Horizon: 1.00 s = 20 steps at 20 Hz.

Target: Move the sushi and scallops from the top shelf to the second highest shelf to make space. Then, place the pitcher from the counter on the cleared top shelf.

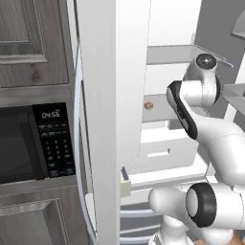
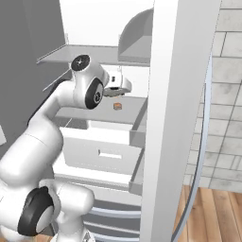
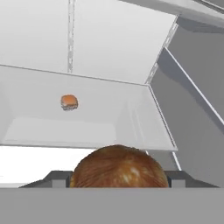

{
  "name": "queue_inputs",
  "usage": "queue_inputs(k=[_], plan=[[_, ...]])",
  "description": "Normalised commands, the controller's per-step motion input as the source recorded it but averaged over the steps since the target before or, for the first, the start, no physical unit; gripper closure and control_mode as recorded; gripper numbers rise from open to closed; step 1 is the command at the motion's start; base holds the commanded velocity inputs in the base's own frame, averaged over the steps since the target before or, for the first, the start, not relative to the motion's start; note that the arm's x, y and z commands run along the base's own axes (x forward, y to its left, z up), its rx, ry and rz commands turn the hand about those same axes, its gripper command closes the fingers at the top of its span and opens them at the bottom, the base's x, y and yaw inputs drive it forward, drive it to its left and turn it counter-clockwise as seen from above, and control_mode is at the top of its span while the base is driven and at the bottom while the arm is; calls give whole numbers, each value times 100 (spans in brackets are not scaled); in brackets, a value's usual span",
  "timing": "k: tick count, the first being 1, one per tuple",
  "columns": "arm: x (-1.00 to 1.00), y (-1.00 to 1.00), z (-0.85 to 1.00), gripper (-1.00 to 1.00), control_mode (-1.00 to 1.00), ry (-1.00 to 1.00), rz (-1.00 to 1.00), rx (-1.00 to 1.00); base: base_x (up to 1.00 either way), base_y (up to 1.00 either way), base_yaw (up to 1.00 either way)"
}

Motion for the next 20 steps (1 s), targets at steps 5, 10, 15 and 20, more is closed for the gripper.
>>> queue_inputs(k=[5,10,15,20], plan=[[-8,-16,-76,100,-100,9,0,2,0,0,0],[11,0,-42,100,-100,15,0,7,0,0,0],[49,0,-26,100,-100,12,0,10,0,0,0],[57,-3,-15,100,-100,2,-1,11,0,0,0]])
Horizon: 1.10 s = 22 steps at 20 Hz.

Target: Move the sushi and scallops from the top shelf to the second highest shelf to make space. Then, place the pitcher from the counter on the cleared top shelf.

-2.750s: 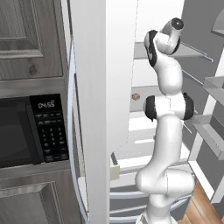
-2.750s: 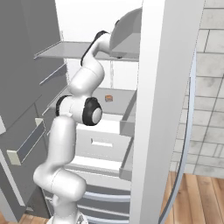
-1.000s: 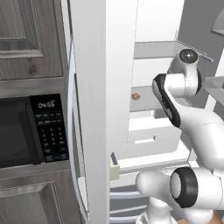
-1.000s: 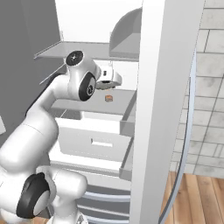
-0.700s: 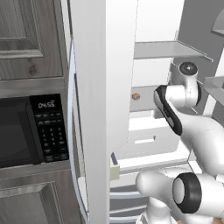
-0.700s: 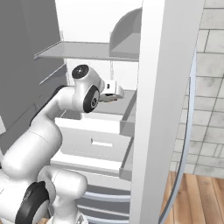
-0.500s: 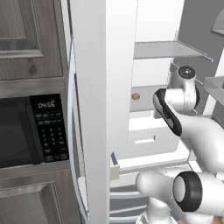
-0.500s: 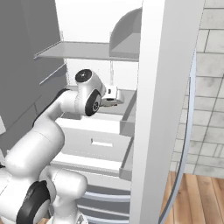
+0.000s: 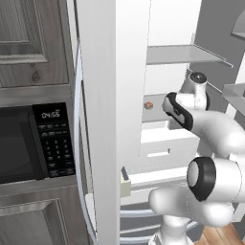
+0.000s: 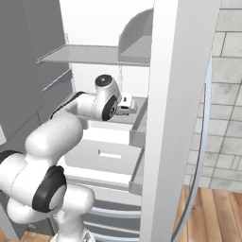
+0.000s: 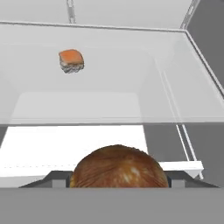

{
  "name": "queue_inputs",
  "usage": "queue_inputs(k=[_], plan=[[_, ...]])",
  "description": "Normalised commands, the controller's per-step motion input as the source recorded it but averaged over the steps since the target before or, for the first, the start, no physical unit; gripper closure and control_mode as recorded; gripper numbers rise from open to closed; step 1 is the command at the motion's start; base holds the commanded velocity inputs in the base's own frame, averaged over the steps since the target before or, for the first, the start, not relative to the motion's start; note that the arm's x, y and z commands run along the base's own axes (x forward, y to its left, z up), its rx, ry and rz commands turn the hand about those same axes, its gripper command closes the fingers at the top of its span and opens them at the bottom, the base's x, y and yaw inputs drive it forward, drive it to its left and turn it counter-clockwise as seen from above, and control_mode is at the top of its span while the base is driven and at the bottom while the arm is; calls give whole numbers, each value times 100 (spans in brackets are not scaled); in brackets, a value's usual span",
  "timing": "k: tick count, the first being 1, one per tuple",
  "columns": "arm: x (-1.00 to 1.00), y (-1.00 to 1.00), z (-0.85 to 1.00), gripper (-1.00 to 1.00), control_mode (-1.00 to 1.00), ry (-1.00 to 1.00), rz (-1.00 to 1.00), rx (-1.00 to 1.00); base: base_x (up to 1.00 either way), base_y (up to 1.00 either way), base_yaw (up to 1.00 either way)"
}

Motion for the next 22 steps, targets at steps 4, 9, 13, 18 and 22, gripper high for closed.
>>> queue_inputs(k=[4,9,13,18,22], plan=[[60,-8,-24,100,-100,0,-1,10,0,0,0],[51,-6,-41,100,-100,0,-1,4,0,0,0],[49,-4,-30,100,-100,0,0,1,0,0,0],[59,-1,-27,100,-100,0,0,0,0,0,0],[62,-2,-32,100,-100,0,0,0,0,0,0]])
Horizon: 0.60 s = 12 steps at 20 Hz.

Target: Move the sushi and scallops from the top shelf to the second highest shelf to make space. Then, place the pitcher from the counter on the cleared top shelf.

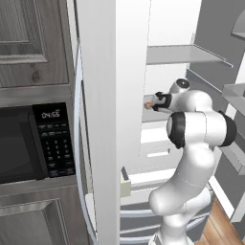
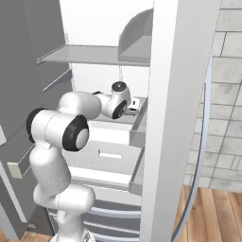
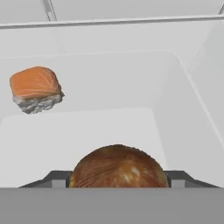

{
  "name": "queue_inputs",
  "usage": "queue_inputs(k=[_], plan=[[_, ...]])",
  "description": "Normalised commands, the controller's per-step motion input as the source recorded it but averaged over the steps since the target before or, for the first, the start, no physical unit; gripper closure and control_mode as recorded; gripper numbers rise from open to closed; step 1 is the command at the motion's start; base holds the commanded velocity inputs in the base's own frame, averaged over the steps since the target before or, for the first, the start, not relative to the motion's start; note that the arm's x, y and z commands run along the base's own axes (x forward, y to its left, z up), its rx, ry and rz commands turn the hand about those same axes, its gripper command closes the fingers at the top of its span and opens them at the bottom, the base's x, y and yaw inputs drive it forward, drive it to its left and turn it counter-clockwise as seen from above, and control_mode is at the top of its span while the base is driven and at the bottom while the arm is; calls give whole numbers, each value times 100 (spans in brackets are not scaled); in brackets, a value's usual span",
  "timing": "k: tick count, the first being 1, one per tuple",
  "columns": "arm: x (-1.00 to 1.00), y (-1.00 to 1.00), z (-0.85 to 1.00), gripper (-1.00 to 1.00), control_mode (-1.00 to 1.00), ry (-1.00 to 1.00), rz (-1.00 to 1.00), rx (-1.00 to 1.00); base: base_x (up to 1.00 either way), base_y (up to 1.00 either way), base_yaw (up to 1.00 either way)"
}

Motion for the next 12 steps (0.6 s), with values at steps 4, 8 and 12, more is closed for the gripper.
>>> queue_inputs(k=[4,8,12], plan=[[59,-15,-32,100,-100,0,0,1,0,0,0],[59,-33,-28,100,-100,0,0,4,0,0,0],[61,-25,-27,100,-100,0,0,3,0,0,0]])
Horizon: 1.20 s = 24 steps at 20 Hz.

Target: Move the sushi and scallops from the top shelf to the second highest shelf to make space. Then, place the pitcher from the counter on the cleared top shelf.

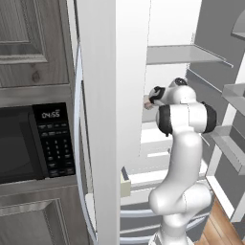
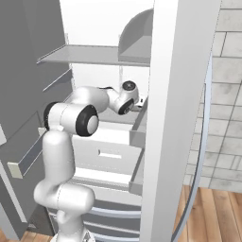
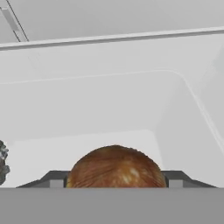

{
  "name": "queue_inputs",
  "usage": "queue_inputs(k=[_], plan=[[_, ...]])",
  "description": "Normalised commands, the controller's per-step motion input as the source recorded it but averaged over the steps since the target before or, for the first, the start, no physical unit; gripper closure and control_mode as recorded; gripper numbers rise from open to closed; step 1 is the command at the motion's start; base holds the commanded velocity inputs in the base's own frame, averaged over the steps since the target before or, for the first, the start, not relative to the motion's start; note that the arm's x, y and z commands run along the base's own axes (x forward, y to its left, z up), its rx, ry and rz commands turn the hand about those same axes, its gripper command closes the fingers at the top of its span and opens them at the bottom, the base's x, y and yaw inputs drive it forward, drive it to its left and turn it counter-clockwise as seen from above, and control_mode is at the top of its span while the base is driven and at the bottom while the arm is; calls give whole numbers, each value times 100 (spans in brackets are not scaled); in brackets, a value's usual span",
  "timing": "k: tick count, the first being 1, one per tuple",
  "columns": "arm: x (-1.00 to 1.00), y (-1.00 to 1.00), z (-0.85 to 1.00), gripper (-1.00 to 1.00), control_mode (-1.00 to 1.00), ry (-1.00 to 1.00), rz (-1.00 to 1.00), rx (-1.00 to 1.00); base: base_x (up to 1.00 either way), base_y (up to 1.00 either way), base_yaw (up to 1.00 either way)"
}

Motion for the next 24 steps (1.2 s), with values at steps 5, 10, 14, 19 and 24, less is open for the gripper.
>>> queue_inputs(k=[5,10,14,19,24], plan=[[56,-5,-36,-100,-100,0,0,0,0,0,0],[19,0,-18,-100,-100,-4,0,0,0,0,0],[-13,1,0,-100,-100,-7,0,0,0,0,0],[-35,21,0,-100,-100,-10,0,-3,0,0,0],[-39,27,0,-100,-100,-11,0,-6,0,0,0]])
